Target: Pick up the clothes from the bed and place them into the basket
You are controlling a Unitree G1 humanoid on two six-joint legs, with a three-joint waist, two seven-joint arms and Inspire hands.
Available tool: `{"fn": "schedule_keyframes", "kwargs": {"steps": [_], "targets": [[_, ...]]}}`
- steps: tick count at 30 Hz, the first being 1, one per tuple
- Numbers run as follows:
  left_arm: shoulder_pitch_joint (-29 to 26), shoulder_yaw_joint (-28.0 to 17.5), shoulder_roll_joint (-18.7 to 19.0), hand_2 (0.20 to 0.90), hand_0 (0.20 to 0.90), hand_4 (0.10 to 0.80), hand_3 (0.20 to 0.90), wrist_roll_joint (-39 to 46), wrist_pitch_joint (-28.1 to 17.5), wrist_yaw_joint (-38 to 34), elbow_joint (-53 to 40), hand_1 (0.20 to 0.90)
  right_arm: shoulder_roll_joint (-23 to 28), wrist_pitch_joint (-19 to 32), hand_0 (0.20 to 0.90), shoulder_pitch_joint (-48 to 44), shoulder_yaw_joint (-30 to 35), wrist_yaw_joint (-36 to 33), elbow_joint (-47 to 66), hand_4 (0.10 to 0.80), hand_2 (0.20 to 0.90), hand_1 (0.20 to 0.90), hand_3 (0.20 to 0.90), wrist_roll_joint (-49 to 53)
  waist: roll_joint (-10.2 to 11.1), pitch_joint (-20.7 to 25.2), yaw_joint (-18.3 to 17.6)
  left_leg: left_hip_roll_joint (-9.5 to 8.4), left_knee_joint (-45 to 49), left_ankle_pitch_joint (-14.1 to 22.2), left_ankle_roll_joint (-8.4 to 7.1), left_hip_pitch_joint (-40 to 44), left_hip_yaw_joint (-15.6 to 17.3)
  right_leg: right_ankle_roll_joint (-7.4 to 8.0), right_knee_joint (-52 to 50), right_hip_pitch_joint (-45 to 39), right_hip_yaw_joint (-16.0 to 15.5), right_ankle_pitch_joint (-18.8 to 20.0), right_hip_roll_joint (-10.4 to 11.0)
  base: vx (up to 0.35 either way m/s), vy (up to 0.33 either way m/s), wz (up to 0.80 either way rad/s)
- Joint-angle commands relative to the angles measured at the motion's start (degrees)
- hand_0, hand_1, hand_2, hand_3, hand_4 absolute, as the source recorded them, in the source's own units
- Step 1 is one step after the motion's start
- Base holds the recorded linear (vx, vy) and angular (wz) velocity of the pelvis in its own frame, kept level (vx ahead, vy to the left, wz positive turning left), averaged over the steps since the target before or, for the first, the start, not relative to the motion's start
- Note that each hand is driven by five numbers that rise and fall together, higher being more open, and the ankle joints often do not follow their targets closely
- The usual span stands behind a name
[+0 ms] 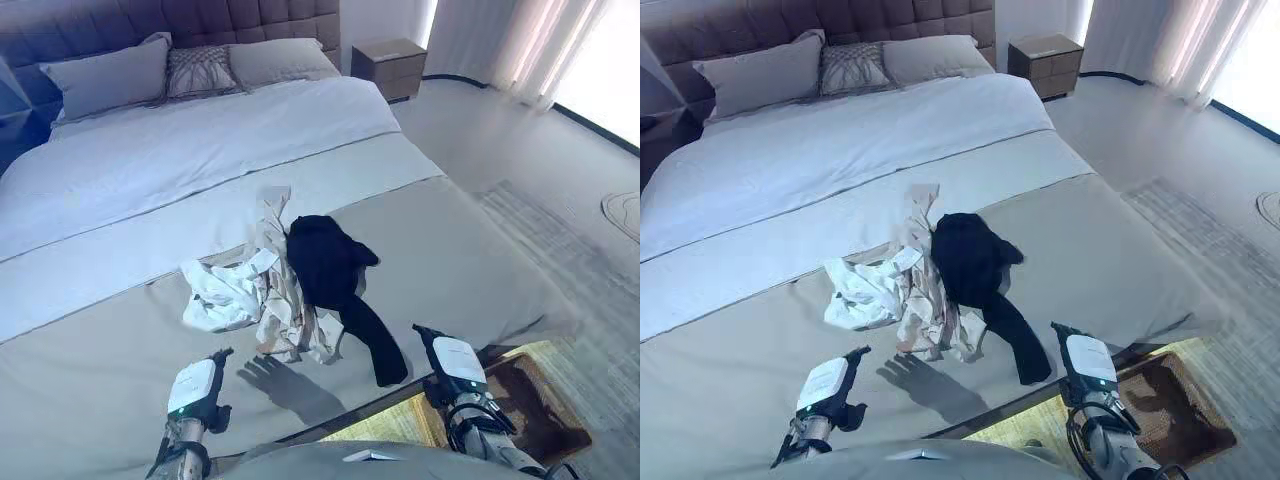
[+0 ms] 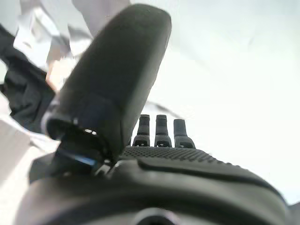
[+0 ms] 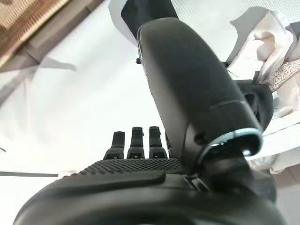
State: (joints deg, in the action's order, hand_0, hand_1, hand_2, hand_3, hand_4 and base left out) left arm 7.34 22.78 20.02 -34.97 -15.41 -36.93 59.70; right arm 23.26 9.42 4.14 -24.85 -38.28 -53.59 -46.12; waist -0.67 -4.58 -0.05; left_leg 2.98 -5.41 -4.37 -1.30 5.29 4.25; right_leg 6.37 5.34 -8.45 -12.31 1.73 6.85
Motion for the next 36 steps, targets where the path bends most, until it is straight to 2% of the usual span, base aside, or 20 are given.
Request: {"fn": "schedule_keyframes", "kwargs": {"steps": [1, 4, 9, 25, 31, 36], "targets": [[-5.0, -0.7, 1.0, 0.900, 0.900, 0.800, 0.900, 3.1, -1.2, -0.9, 0.9, 0.900, -0.9, 0.1, 0.900, -5.0, -0.3, -1.3, -0.3, 0.800, 0.900, 0.900, 0.900, 1.7, 1.0, -1.4, 1.0, -1.57, 1.4, 7.3, 1.17, 3.4, 1.8, -0.18, -5.3, 1.3, 0.4, -3.8, -1.5, 0.000, 0.000, 0.00], [-5.2, -1.2, 0.3, 0.900, 0.900, 0.800, 0.900, 7.0, -1.7, 1.2, 1.7, 0.900, -1.7, 1.0, 0.900, -5.0, 0.1, -0.1, -2.4, 0.800, 0.900, 0.900, 0.900, 3.0, 0.9, -1.3, 1.1, -1.54, 1.3, 7.2, 1.20, 3.3, 1.7, -0.19, -5.3, 1.4, 0.5, -3.7, -1.5, 0.000, 0.002, -0.02], [-5.7, -1.4, 0.2, 0.900, 0.900, 0.800, 0.900, 8.8, -1.5, 4.6, 2.0, 0.900, -2.2, 2.5, 0.900, -5.1, 0.5, 1.8, -3.6, 0.800, 0.900, 0.900, 0.900, 6.7, 1.0, -1.6, 1.1, -1.46, 1.6, 7.1, 1.18, 3.1, 1.6, -0.31, -5.7, 1.6, 0.7, -3.7, -1.5, 0.000, 0.000, 0.00], [-5.7, -1.7, 1.2, 0.900, 0.900, 0.800, 0.900, 11.7, -3.3, 4.2, -1.9, 0.900, 0.2, 5.3, 0.900, -7.7, 1.9, 0.0, 2.0, 0.800, 0.900, 0.900, 0.900, 13.0, 1.2, -3.3, 1.8, -1.38, 2.5, 6.8, 1.35, 1.7, 0.6, -1.06, -7.8, 3.1, 1.2, -4.4, -1.9, 0.002, -0.001, 0.00], [-3.5, -2.2, 2.6, 0.900, 0.900, 0.800, 0.900, 12.2, -4.3, 5.4, -4.6, 0.900, 4.8, 4.6, 0.900, -11.7, 3.5, -1.1, 11.6, 0.800, 0.900, 0.900, 0.900, 16.5, 1.1, -3.8, 3.0, -1.25, 3.4, 6.9, 1.19, 1.0, -0.6, -1.96, -9.3, 3.6, 0.4, -5.6, -2.1, 0.055, -0.011, 0.03], [-3.4, -1.9, 4.0, 0.900, 0.900, 0.800, 0.900, 13.1, -5.2, 6.7, -8.5, 0.900, 10.5, 5.1, 0.900, -17.3, 4.7, -0.6, 17.7, 0.800, 0.900, 0.900, 0.900, 19.2, 1.3, -5.8, 4.1, -1.64, 10.2, 8.3, 1.13, -3.1, -1.2, -3.36, -13.1, 6.3, -0.2, -6.7, -1.6, 0.002, 0.019, 0.08]]}}
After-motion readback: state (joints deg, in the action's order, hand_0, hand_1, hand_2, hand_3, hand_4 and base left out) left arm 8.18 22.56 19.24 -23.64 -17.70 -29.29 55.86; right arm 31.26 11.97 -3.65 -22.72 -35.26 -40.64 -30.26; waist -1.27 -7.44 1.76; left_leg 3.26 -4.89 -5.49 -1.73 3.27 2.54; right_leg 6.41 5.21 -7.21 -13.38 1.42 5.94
